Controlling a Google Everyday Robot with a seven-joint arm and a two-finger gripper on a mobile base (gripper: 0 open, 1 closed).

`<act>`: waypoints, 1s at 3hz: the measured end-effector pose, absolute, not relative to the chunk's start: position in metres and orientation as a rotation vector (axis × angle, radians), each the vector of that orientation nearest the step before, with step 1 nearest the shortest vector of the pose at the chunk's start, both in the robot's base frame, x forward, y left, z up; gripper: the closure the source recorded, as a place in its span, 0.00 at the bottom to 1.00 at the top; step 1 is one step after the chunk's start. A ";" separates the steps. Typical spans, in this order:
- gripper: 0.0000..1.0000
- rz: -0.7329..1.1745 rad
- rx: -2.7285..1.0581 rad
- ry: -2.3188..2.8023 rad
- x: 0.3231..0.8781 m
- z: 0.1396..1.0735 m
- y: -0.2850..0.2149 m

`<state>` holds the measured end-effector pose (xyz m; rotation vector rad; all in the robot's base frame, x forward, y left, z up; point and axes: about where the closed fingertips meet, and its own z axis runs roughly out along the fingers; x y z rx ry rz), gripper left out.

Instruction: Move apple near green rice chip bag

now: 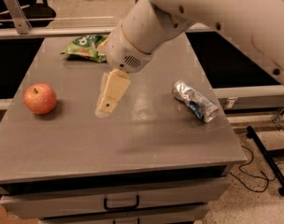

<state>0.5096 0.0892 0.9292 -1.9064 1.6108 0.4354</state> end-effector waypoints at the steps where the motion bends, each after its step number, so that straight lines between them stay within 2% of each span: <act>1: 0.00 0.497 -1.878 1.601 0.524 0.910 0.134; 3: 0.00 0.636 -1.831 1.564 0.533 0.877 0.207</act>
Offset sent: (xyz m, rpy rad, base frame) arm 0.0304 0.1275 -0.0622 0.1366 0.0807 0.0182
